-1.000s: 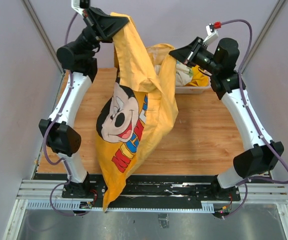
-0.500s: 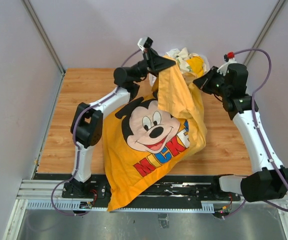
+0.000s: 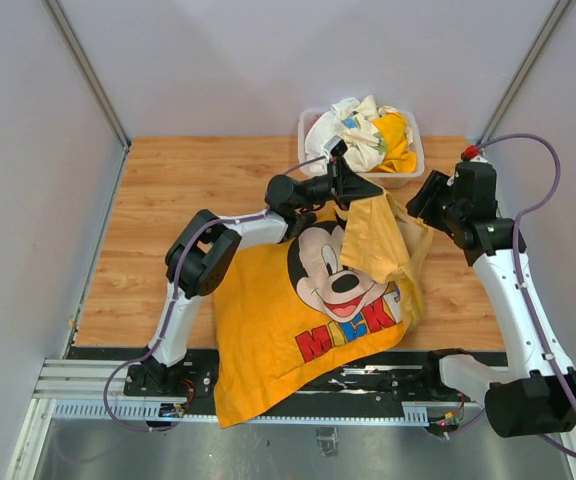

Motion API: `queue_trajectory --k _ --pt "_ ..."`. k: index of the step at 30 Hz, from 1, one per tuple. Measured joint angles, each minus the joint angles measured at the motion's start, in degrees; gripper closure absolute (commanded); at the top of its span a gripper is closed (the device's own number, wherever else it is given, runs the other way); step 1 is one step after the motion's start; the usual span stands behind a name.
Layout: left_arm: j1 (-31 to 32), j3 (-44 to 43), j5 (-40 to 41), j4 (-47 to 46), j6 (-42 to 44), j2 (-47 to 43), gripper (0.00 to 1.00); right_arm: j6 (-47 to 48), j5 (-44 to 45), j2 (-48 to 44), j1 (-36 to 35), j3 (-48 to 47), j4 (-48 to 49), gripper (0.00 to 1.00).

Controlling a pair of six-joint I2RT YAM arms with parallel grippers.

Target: Put the pillow into the pillowcase

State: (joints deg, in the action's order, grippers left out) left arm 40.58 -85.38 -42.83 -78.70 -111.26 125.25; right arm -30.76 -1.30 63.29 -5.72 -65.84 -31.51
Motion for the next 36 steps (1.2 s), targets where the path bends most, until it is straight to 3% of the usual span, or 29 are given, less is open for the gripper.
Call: queue_trajectory --k 3,5,13,15,16,17,21,25,29,32,36 --pt "0.00 0.24 -0.46 0.04 0.42 -0.07 0.60 0.22 2.10 -1.33 0.00 0.00 -1.90 0.39" --pt "-0.02 0.72 -1.20 0.70 0.92 -0.37 0.51 0.52 3.02 -2.25 0.00 0.00 -2.84 0.37" --pt "0.50 -3.34 -6.71 26.18 16.13 -5.14 0.44 1.75 2.08 -3.85 0.00 -0.09 -3.72 0.34" --pt "0.76 -4.04 -7.32 26.95 16.68 -5.66 0.38 2.01 0.79 -3.78 0.00 -0.09 -3.72 0.33" --pt "0.76 -3.98 -7.65 26.62 16.31 -5.84 0.27 2.12 0.28 -3.76 0.00 -0.09 -3.72 0.33" --pt "0.76 -3.82 -7.87 26.12 15.85 -5.92 0.23 2.27 -0.17 -3.76 0.00 -0.09 -3.72 0.32" --pt "0.00 -1.92 -9.25 28.09 16.74 -7.56 0.21 2.82 -1.66 -3.76 0.00 -0.09 -3.72 0.32" --pt "-2.62 -1.49 -9.40 37.11 22.43 -11.37 0.19 3.34 -4.09 -3.78 0.00 -0.07 -3.30 0.24" --pt "-5.75 -1.75 -9.42 43.45 27.21 -14.53 0.18 3.80 -7.87 -3.82 -0.02 0.52 -2.67 0.22" --pt "-7.08 -4.94 -9.20 49.75 30.82 -14.88 0.20 4.26 -10.19 -3.80 -0.76 0.70 -2.64 0.21" --pt "-6.64 -10.12 -9.40 48.98 29.90 -11.82 0.21 4.94 -11.58 -4.17 -3.43 1.64 -2.01 0.21"
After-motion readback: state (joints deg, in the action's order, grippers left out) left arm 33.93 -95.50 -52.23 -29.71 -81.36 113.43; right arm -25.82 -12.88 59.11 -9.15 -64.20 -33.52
